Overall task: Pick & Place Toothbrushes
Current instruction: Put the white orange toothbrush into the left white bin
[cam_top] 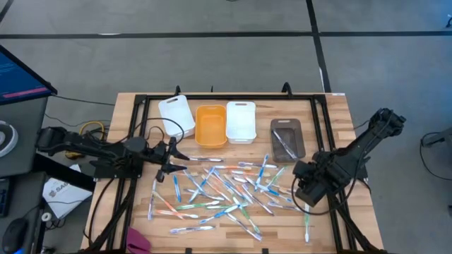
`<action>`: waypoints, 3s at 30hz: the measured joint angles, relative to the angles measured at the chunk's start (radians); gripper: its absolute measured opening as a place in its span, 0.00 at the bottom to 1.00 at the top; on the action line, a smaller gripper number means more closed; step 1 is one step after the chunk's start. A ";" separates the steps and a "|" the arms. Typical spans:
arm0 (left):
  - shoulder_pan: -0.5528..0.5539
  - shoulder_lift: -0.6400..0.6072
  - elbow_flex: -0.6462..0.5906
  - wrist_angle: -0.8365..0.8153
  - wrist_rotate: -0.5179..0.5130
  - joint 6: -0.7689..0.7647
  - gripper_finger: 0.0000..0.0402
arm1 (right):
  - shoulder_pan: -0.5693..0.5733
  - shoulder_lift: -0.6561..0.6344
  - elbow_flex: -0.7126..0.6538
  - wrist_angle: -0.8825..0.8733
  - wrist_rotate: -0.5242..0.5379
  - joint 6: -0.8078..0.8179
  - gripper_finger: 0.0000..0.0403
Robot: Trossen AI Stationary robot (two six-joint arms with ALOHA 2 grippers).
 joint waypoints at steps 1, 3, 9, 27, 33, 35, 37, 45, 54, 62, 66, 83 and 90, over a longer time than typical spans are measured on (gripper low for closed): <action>0.000 0.006 0.000 0.009 0.000 0.014 0.43 | 0.001 0.000 0.000 0.003 -0.003 0.000 0.39; 0.000 0.015 0.000 0.037 0.000 0.041 0.43 | 0.011 0.000 0.000 0.016 -0.003 0.000 0.38; 0.000 0.019 0.000 0.080 0.000 0.065 0.43 | 0.056 0.000 0.000 0.078 -0.003 0.000 0.36; 0.000 0.019 0.000 0.125 0.000 0.095 0.43 | 0.097 0.000 -0.153 0.230 0.047 0.030 0.34; 0.000 0.019 0.000 0.129 -0.006 0.095 0.43 | 0.097 0.000 -0.153 0.259 0.020 0.033 0.35; 0.000 0.019 0.000 0.129 -0.008 0.095 0.43 | 0.096 0.000 -0.158 0.287 0.022 0.012 0.35; 0.000 0.019 0.000 0.129 -0.008 0.095 0.43 | 0.095 0.000 -0.169 0.299 0.022 0.008 0.35; 0.000 0.019 0.000 0.129 -0.008 0.095 0.43 | 0.095 0.000 -0.269 0.407 0.021 0.009 0.34; 0.000 0.019 0.000 0.131 -0.008 0.095 0.43 | 0.095 0.000 -0.351 0.537 0.012 0.026 0.34; 0.000 0.019 0.000 0.131 -0.008 0.095 0.43 | 0.095 0.000 -0.423 0.640 0.004 0.058 0.34; 0.000 0.019 0.000 0.131 -0.008 0.095 0.43 | 0.095 0.000 -0.469 0.688 0.001 0.096 0.34; 0.000 0.019 0.000 0.130 -0.008 0.095 0.43 | -0.007 -0.001 -0.536 0.777 -0.001 0.034 0.35; 0.000 0.019 0.000 0.130 -0.008 0.095 0.43 | -0.102 -0.001 -0.536 0.757 -0.005 0.060 0.34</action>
